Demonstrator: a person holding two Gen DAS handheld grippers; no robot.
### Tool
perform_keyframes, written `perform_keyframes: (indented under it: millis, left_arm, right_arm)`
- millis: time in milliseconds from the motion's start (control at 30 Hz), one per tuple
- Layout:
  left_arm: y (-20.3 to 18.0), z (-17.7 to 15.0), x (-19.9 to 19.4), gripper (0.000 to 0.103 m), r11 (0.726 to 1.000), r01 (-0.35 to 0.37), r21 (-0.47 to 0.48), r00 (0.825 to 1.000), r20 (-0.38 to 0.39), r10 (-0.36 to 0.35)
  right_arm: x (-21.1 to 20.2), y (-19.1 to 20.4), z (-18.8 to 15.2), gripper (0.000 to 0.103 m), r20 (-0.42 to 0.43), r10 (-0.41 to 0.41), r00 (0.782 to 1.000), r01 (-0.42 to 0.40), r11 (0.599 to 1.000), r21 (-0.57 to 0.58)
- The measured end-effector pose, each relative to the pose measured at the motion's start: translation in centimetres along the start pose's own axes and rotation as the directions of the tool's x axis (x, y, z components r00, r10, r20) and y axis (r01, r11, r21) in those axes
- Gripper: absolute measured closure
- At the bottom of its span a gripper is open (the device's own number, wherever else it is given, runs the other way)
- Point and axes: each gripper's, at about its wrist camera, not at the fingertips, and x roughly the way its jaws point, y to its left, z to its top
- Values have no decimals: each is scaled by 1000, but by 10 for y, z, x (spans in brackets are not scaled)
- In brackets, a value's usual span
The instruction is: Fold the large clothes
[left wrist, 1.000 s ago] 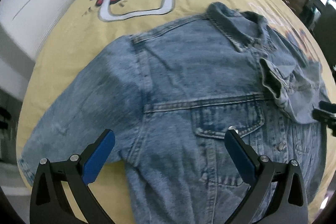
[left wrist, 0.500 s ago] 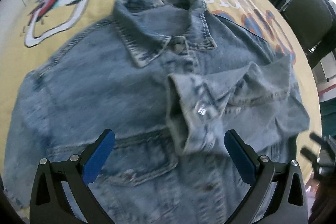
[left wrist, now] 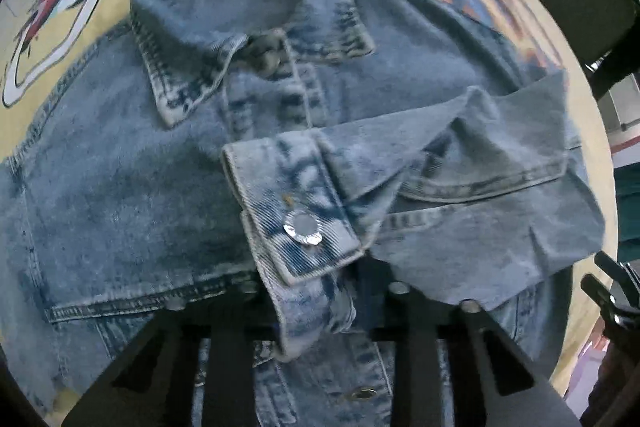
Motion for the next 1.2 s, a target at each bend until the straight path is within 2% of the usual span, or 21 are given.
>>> perform_keyframes:
  millis: [133, 267, 433, 533, 600, 700, 867, 900, 967, 1000, 1067, 1100, 1167, 1200]
  left_arm:
    - [1, 0, -23, 87, 1000, -1, 20, 998, 67, 0]
    - [20, -3, -59, 87, 1000, -18, 3, 988, 155, 18]
    - [44, -30, -92, 87, 997, -62, -37, 977, 203, 68]
    - [64, -38, -87, 87, 995, -72, -74, 980, 178, 84]
    - [74, -42, -69, 87, 993, -44, -114, 988, 143, 60]
    - [88, -42, -42, 86, 986, -40, -159, 994, 94, 56]
    - [95, -44, -25, 78, 975, -20, -221, 996, 80, 39]
    - [96, -43, -26, 75, 974, -23, -224, 996, 79, 42]
    - [99, -43, -32, 52, 972, -61, -225, 993, 87, 83]
    - [100, -45, -36, 46, 971, -81, -224, 990, 98, 105]
    - [104, -47, -47, 26, 969, -96, -225, 983, 129, 128]
    - [107, -48, -52, 22, 968, -96, -231, 981, 142, 132]
    - [109, -52, -62, 5, 967, -108, -230, 974, 169, 149]
    - [109, -54, -68, 2, 967, -118, -224, 968, 190, 162]
  right_arm:
    - [1, -8, 1, 25, 2, -11, 1000, 11, 1000, 28]
    - [2, -9, 5, 25, 0, -25, 1000, 25, 999, 30]
    - [2, -1, 12, 25, 9, -17, 1000, 16, 1000, 27]
    - [4, 7, 15, 25, 8, -10, 1000, 10, 1000, 19]
    - [7, 13, 15, 25, 3, -7, 1000, 7, 1000, 11]
    - [10, 20, 15, 25, -6, -4, 1000, 4, 1000, 1]
    - [12, 30, 15, 25, -15, -7, 1000, 7, 1000, -24]
    - [13, 32, 15, 25, -15, -9, 1000, 8, 1000, -29]
    - [13, 36, 16, 25, -12, -8, 1000, 7, 999, -34]
    - [13, 38, 16, 25, -9, -6, 1000, 6, 999, -38]
    - [12, 42, 17, 25, 0, -2, 1000, 2, 999, -48]
    - [11, 46, 18, 25, 7, 0, 1000, 1, 998, -55]
    - [9, 53, 21, 22, 18, 4, 1000, -2, 998, -69]
    - [8, 57, 22, 21, 23, 8, 1000, -6, 997, -76]
